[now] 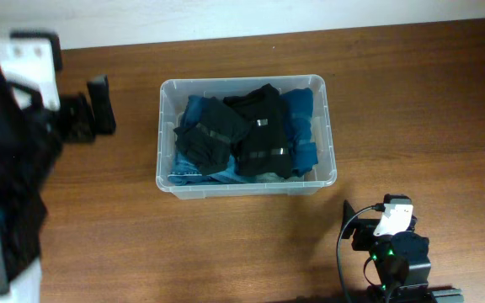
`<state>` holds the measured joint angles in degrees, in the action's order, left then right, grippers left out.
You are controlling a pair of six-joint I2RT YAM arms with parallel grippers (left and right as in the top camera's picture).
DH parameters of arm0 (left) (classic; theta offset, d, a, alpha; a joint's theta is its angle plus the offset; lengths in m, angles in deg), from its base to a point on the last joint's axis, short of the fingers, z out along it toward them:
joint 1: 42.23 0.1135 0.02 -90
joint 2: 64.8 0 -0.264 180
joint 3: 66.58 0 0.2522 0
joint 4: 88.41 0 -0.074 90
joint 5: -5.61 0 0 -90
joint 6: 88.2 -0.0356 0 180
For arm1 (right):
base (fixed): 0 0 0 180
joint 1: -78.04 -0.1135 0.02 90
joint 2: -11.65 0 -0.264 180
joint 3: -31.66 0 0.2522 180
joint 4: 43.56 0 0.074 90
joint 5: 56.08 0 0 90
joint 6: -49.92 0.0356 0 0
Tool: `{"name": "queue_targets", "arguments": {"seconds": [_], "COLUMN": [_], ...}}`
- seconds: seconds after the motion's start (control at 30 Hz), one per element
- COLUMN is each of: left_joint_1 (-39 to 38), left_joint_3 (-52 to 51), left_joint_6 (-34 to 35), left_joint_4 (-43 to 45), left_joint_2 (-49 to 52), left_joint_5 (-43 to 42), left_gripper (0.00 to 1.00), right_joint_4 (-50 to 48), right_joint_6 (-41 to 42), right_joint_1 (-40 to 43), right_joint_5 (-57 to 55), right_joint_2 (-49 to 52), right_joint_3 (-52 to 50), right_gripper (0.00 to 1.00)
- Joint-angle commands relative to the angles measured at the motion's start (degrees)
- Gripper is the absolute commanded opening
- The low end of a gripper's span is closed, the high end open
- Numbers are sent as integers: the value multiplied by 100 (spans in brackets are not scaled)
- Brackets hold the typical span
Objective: Pack container
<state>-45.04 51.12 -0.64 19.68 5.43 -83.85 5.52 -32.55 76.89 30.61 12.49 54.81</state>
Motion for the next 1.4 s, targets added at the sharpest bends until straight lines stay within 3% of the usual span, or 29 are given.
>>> {"name": "queue_targets", "arguments": {"seconds": [0.0, 0.17, 0.53, 0.93, 1.37], "left_joint_1": [20, 35, 52, 52, 57], "left_joint_3": [-1770, -4168, -7591, -9167, -9523], "left_joint_6": [-240, -243, -236, -236, -236], "left_joint_4": [697, 1576, 2402, 2433, 2514], "left_joint_2": [-1088, -2741, -5292, -6999, -6972], "left_joint_5": [-94, -57, -76, -74, -72], "left_gripper": [100, 100, 99, 99, 99], "right_joint_4": [-15, -15, -15, -15, -15], "right_joint_6": [44, 44, 44, 44, 44], "right_joint_1": [46, 46, 46, 46, 46], "right_joint_5": [11, 11, 11, 11, 11], "right_joint_2": [-48, -48, -48, -48, -48], "right_joint_3": [-46, -46, -46, -46, -46], "right_gripper": [99, 98, 98, 98, 98]}}
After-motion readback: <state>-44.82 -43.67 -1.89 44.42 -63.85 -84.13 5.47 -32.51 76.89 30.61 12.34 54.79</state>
